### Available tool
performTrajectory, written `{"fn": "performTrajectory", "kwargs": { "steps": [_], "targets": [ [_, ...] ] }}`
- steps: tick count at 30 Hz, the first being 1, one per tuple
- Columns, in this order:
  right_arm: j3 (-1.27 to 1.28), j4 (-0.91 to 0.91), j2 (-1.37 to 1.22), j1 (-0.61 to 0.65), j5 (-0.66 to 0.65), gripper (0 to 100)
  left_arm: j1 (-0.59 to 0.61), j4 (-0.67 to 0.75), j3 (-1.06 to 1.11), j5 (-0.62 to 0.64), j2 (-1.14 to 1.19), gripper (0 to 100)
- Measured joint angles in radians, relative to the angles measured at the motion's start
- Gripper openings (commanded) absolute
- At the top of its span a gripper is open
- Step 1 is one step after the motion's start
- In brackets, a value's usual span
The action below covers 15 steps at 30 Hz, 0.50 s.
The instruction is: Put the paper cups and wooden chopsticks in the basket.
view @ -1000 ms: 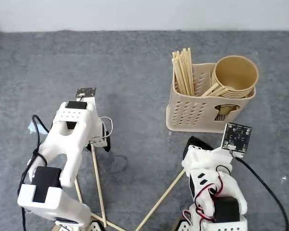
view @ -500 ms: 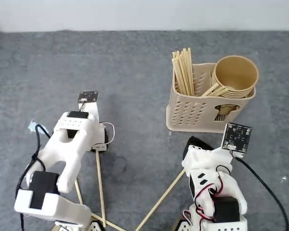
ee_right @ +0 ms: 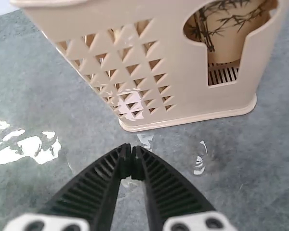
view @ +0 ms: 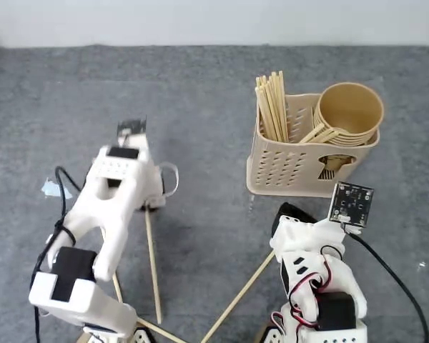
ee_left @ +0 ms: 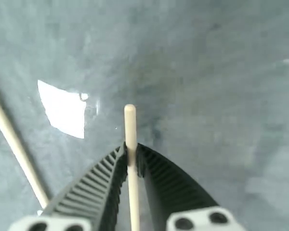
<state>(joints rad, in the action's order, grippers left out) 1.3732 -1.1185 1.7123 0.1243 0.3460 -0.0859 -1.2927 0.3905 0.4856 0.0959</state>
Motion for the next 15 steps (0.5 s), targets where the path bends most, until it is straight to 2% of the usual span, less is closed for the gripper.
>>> {"fn": "performTrajectory", "kwargs": {
  "steps": [7, 11, 15],
  "targets": [
    [0.0, 0.0, 0.0, 0.0, 0.0, 1.3, -0.071, -0.284, -0.457, 0.055, 0.0, 1],
    [0.0, 0.0, 0.0, 0.0, 0.0, 1.3, -0.124, -0.354, -0.73, 0.068, 0.0, 1],
    [0.0, 0.0, 0.0, 0.0, 0.0, 1.3, -0.181, -0.359, -0.99, 0.1, 0.002, 1]
  ]
}}
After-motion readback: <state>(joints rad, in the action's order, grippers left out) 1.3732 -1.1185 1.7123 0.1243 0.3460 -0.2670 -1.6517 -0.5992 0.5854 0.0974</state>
